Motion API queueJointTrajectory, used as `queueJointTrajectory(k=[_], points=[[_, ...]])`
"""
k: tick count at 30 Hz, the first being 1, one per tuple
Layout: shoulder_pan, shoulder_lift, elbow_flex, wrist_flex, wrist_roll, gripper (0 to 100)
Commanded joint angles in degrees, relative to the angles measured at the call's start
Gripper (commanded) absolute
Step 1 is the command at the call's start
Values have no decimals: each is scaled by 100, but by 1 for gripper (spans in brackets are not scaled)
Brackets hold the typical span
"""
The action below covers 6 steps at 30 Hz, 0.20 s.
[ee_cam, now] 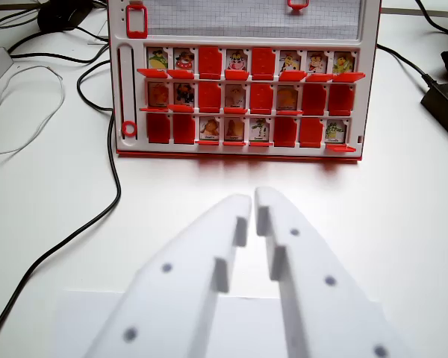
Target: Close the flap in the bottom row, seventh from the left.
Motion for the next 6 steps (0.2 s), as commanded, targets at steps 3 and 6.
queueJointTrajectory(k=[3, 6], points=[[-18, 9, -158, -88, 35, 0], [-26, 9, -97, -88, 18, 0]])
